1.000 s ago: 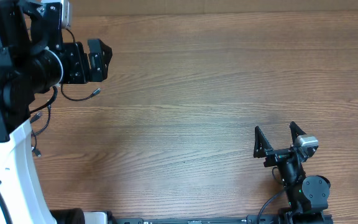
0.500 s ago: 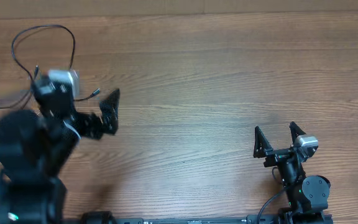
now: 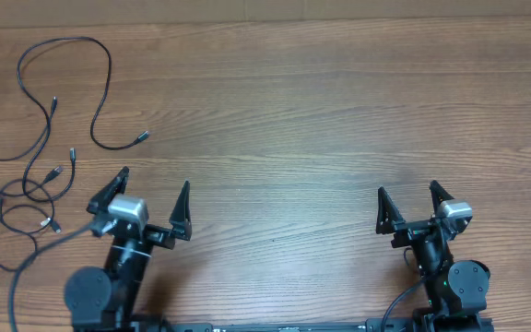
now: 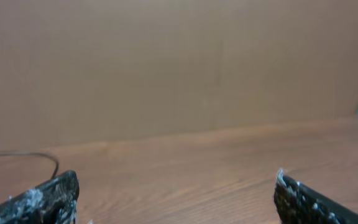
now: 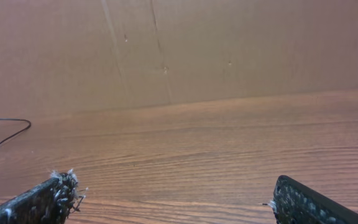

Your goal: Untangle cables

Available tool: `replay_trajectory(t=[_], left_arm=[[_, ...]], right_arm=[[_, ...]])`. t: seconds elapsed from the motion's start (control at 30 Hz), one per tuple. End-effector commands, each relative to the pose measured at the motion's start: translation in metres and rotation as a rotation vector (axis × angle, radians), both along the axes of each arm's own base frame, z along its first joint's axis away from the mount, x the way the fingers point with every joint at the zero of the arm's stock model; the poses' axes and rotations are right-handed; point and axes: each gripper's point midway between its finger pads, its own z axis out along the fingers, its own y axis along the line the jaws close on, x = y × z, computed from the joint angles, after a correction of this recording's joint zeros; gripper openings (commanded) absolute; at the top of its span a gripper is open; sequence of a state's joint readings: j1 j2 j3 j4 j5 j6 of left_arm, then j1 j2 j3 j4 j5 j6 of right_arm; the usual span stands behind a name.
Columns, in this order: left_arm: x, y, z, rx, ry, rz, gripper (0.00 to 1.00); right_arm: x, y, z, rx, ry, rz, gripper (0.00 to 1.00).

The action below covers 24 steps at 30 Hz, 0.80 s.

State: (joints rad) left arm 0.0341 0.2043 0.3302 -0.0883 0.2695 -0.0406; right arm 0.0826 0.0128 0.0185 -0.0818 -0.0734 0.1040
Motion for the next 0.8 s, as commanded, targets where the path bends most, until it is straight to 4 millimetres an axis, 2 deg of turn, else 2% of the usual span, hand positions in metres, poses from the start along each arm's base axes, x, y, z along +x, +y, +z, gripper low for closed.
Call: replay_trajectory(t=[0.0, 0.2, 0.33, 0.5, 0.77], left_arm=[[0.001, 0.017, -0.027, 0.016, -0.034, 0.105, 1.0], [0.003, 0.024, -0.056, 0.14, -0.066, 0.154, 1.0], [0.006, 0.031, -0.073, 0.154, -0.026, 0.187, 1.0], [0.008, 0.033, -0.108, 0.169, 0.079, 0.193, 1.0], [0.008, 0.033, -0.109, 0.14, 0.089, 0.191, 1.0]], right_arm=[[0.0, -0.002, -0.002, 0.0, -0.004, -0.007, 1.0], [0.0, -0.002, -0.002, 0.0, -0.004, -0.007, 1.0], [0.0, -0.002, -0.002, 0.0, -0.004, -0.007, 1.0], [0.0, -0.002, -0.002, 0.0, -0.004, -0.007, 1.0], [0.0, -0.002, -0.002, 0.0, -0.004, -0.007, 1.0]])
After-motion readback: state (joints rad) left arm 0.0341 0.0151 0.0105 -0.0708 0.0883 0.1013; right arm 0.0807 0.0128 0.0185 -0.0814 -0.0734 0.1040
